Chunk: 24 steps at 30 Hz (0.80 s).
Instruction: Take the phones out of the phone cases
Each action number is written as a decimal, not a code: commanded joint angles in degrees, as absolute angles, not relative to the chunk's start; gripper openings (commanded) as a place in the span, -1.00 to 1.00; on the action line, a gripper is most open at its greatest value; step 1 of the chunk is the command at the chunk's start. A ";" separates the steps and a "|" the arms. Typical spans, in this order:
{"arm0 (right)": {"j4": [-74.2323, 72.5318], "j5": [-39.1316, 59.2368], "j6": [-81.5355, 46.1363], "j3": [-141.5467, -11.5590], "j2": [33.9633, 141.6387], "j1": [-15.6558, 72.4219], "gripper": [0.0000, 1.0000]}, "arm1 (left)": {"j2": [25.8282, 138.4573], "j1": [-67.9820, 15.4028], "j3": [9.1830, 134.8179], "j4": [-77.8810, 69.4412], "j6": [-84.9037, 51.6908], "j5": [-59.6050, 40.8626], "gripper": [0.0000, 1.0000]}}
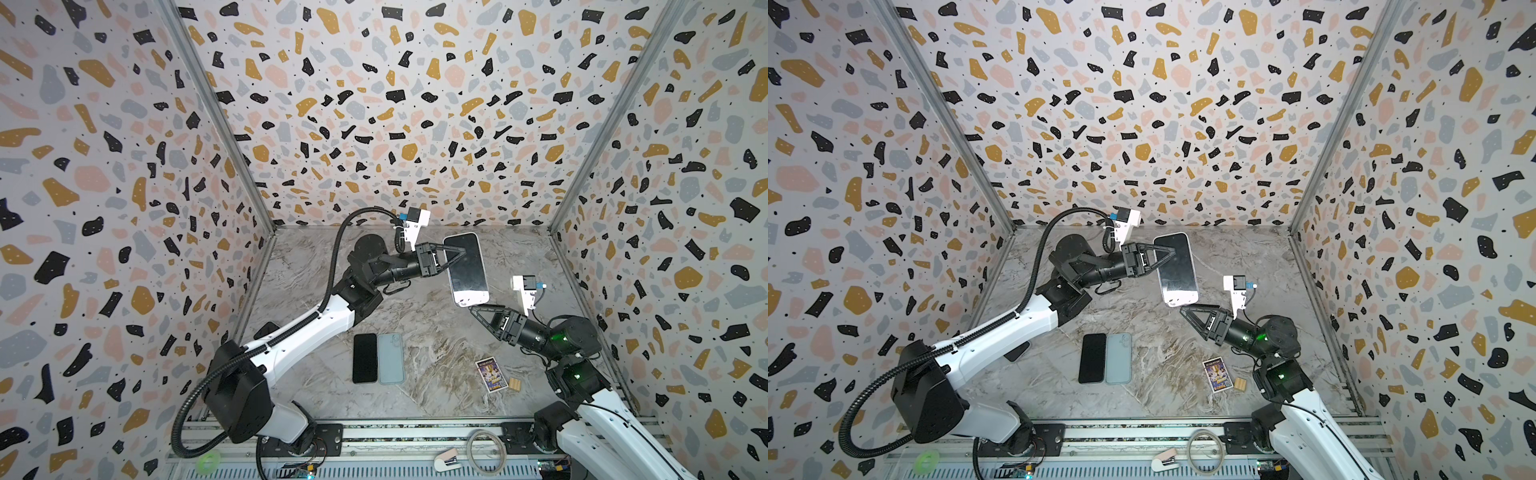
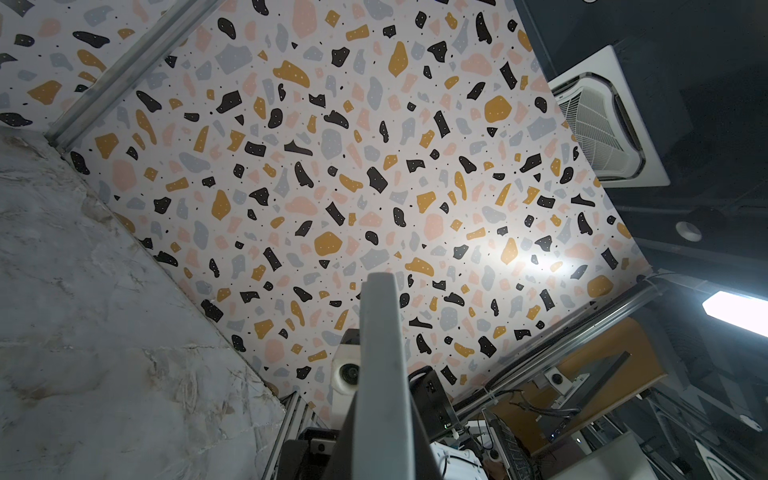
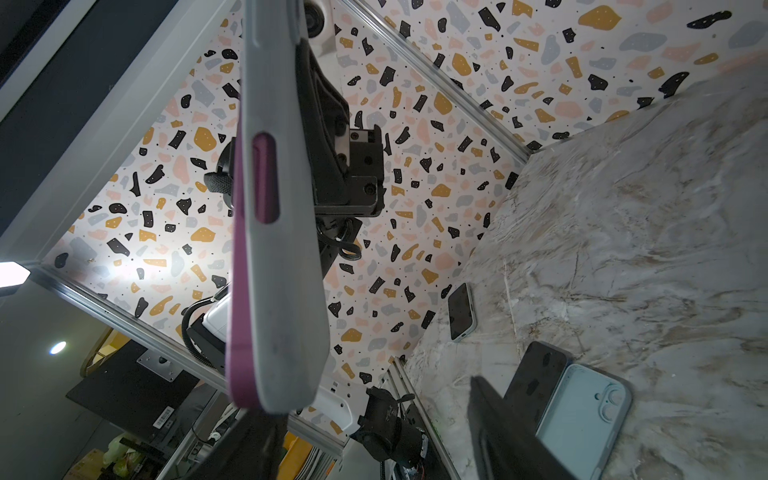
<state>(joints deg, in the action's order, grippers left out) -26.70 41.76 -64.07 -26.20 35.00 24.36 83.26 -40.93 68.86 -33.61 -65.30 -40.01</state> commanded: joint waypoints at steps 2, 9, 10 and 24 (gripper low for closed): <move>-29.51 41.13 -63.62 -26.38 34.98 24.46 0.39 | 80.69 -41.13 68.56 -39.81 -65.39 -41.48 -1.00; -29.84 40.64 -63.96 -26.46 35.98 23.80 0.38 | 80.45 -41.15 67.92 -40.25 -65.28 -41.99 -1.00; -30.32 40.65 -64.30 -26.26 36.19 23.59 0.37 | 80.46 -41.21 67.85 -40.34 -65.29 -42.01 -1.00; -36.36 41.97 -68.00 -24.96 38.89 20.61 0.25 | 79.97 -41.74 65.93 -41.57 -65.39 -43.32 -1.00</move>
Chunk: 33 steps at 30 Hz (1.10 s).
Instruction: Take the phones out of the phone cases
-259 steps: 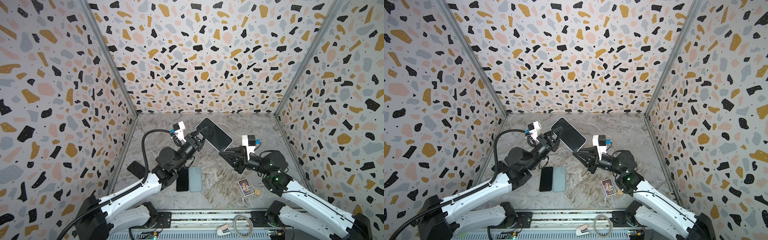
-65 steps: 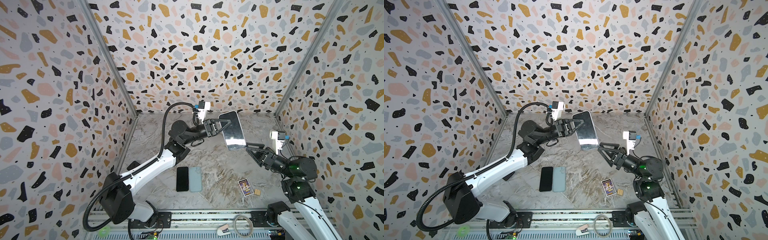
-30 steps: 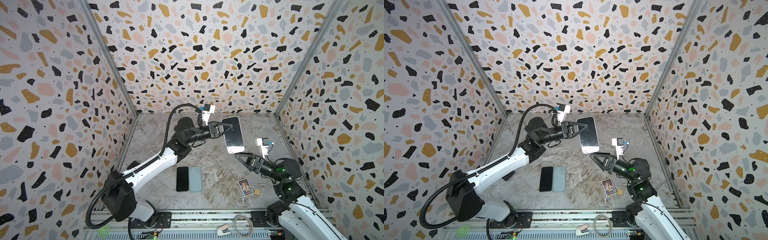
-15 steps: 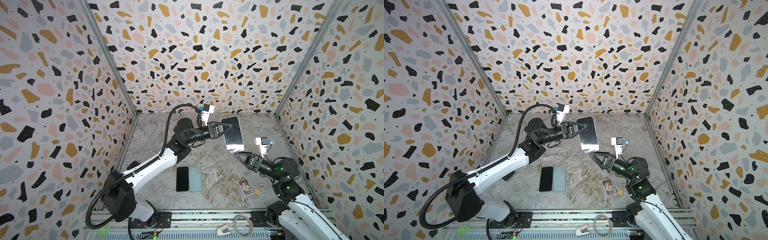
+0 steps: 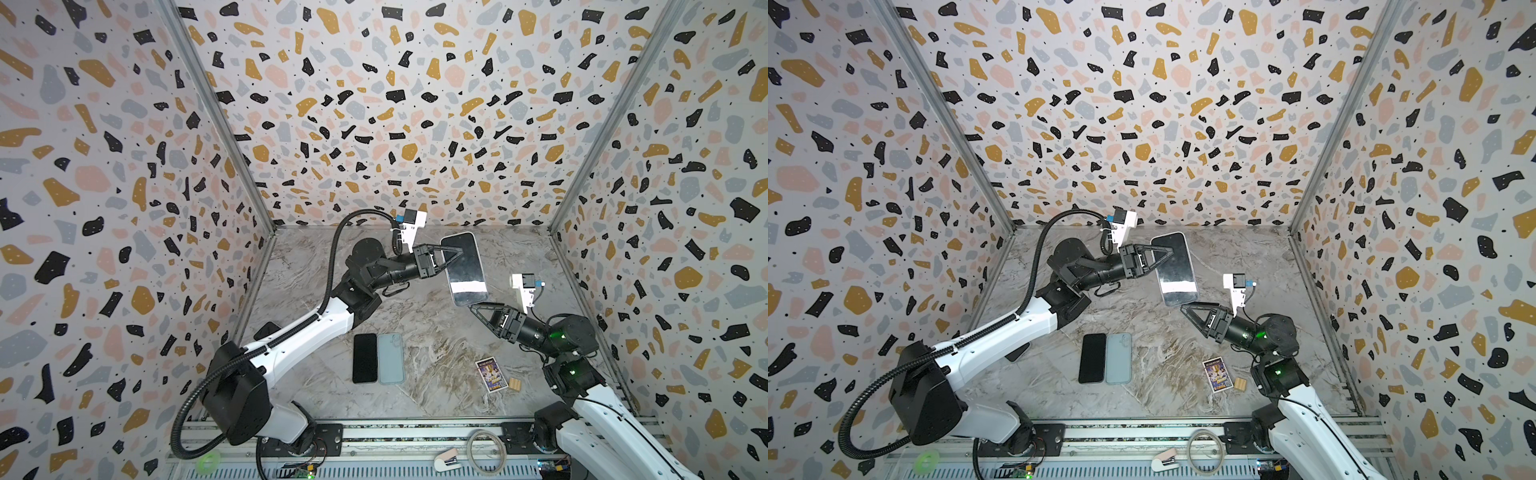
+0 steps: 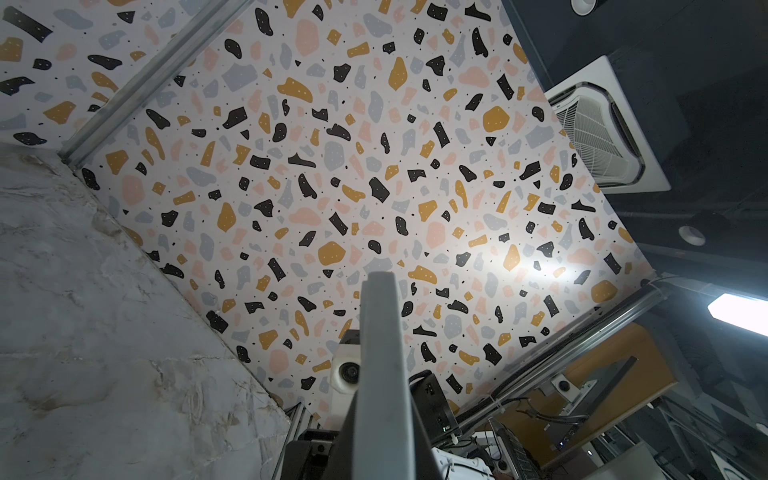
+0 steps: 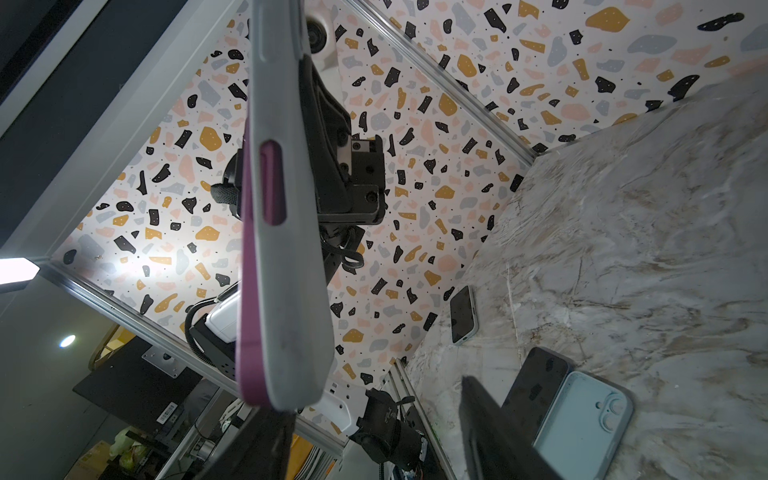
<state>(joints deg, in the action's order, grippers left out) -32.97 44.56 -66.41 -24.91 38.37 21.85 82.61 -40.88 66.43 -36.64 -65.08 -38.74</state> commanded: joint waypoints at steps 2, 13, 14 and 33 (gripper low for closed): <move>-36.73 42.15 -68.12 -25.07 39.26 20.40 0.24 | 80.05 -41.75 65.70 -41.57 -65.39 -43.46 -1.00; -36.58 42.71 -69.61 -24.57 41.43 18.96 0.14 | 79.20 -42.01 64.38 -42.70 -65.14 -44.21 -1.00; -36.61 42.71 -69.61 -24.53 41.60 18.98 0.13 | 79.11 -41.99 64.33 -42.71 -65.05 -44.28 -1.00; -37.61 42.10 -70.40 -25.00 44.90 18.41 0.10 | 78.33 -43.06 63.54 -43.11 -64.34 -44.91 -1.00</move>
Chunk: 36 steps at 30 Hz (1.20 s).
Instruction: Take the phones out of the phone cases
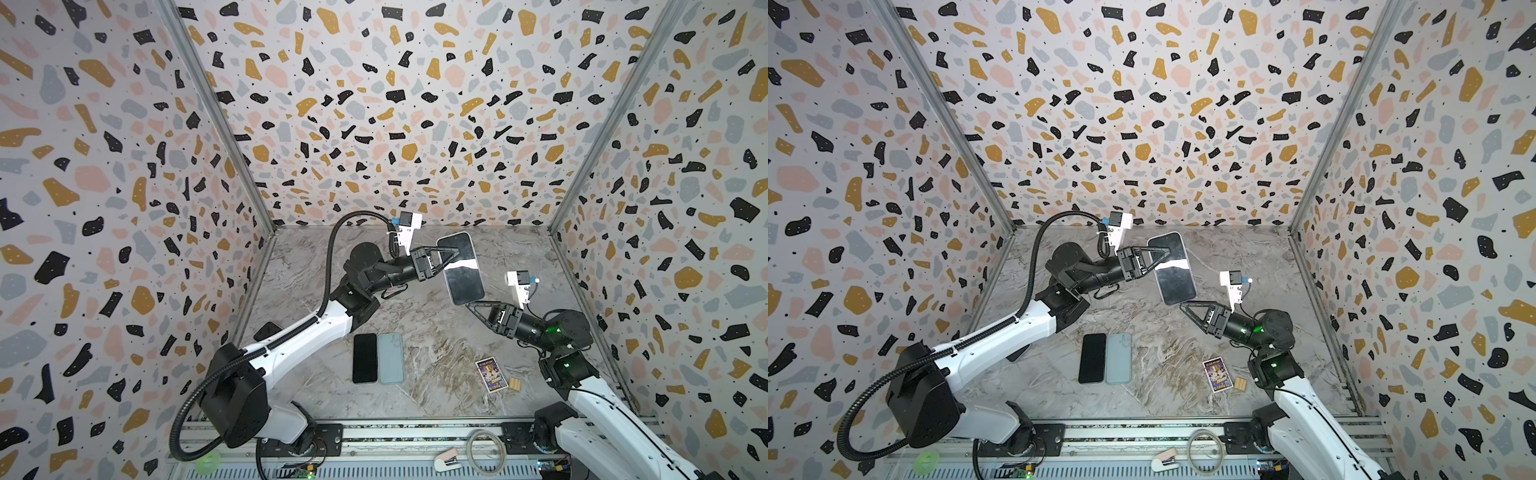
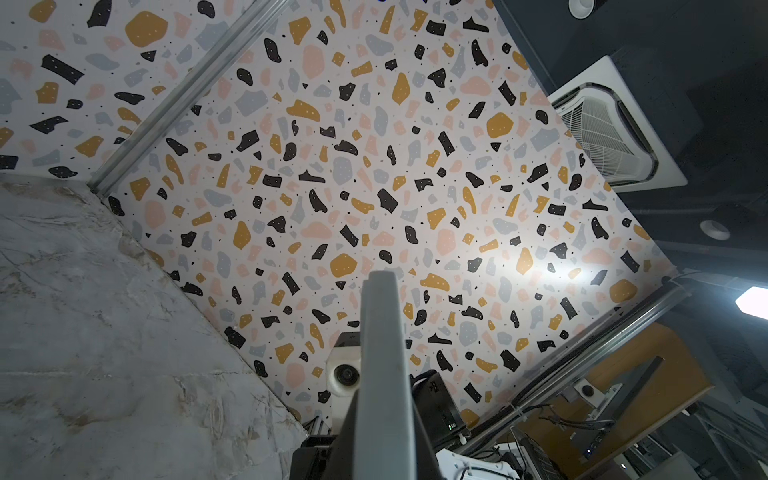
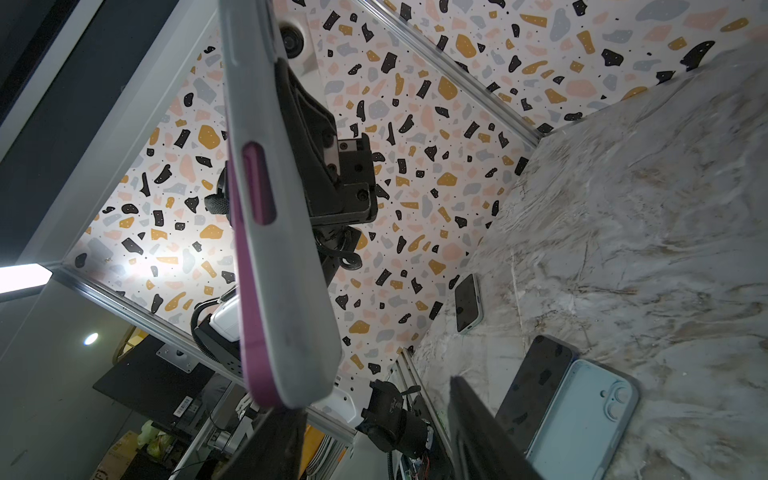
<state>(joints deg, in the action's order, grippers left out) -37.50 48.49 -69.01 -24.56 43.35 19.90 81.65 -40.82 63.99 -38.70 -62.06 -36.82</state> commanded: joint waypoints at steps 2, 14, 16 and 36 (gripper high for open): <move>-37.62 42.08 -70.50 -24.99 45.30 18.33 0.10 | 78.26 -43.15 63.61 -43.24 -64.31 -44.91 -1.00; -37.75 41.58 -70.76 -24.23 45.97 18.10 0.10 | 78.31 -43.32 63.90 -43.74 -64.07 -44.03 -1.00; -36.74 41.24 -70.54 -24.20 46.06 18.02 0.10 | 78.29 -43.42 63.87 -44.09 -64.37 -43.85 -1.00; -44.14 43.18 -75.23 -22.02 44.97 15.56 -0.01 | 77.41 -44.30 63.21 -39.16 -60.19 -43.14 -1.00</move>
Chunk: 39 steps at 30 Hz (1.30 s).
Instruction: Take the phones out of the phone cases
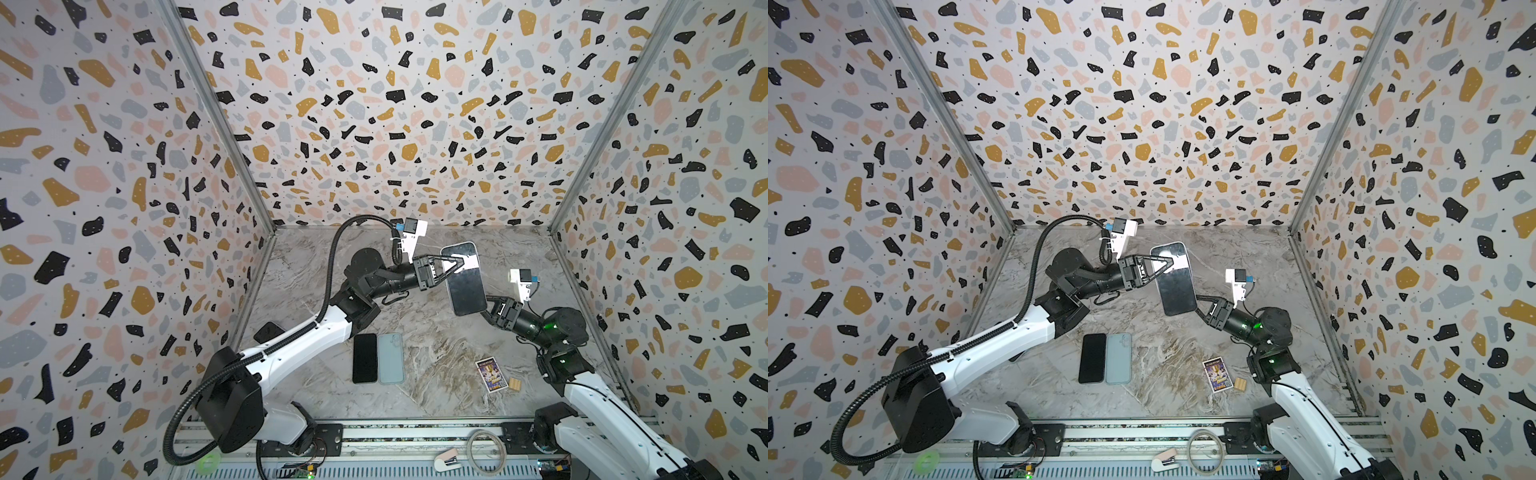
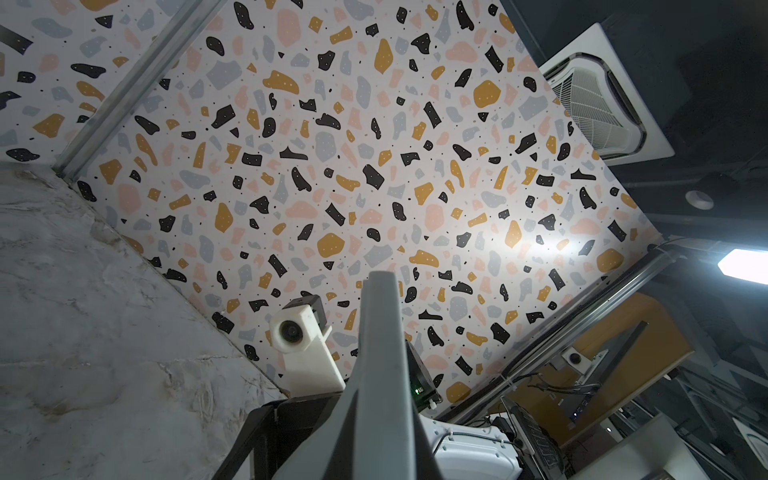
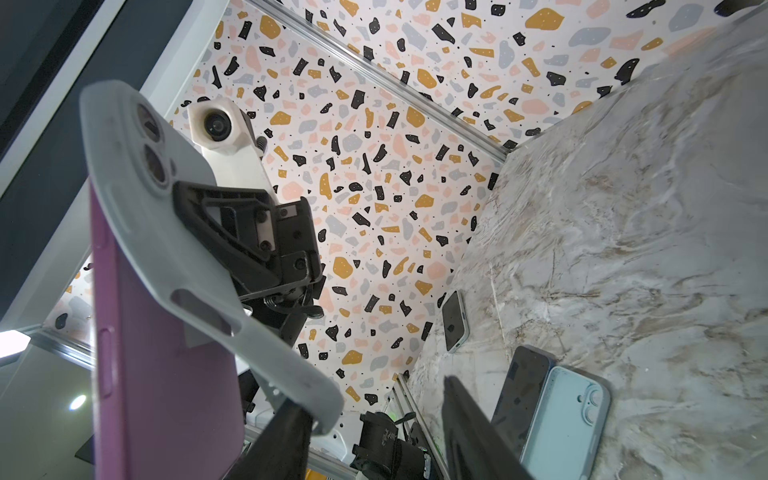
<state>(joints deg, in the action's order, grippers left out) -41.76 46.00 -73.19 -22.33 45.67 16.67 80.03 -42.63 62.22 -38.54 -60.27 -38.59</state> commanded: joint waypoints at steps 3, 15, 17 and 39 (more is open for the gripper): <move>-44.09 44.04 -75.56 -21.18 43.81 15.56 -0.08 | 78.55 -44.17 63.17 -38.14 -59.83 -42.48 -1.00; -48.56 45.34 -79.57 -16.35 38.94 15.73 -0.47 | 82.48 -44.19 62.19 -40.65 -61.48 -41.84 -1.00; -48.78 45.30 -79.80 -15.79 38.63 15.74 -0.51 | 83.01 -44.15 61.80 -41.31 -61.90 -41.84 -1.00; -51.96 43.28 -83.76 -9.66 33.99 15.91 -1.00 | 88.40 -45.18 56.24 -47.31 -64.44 -40.82 -1.00</move>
<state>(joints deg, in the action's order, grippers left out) -48.42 45.10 -82.08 -9.10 35.53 15.97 88.07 -43.55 57.01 -42.89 -64.25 -38.48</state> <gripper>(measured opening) 0.133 0.120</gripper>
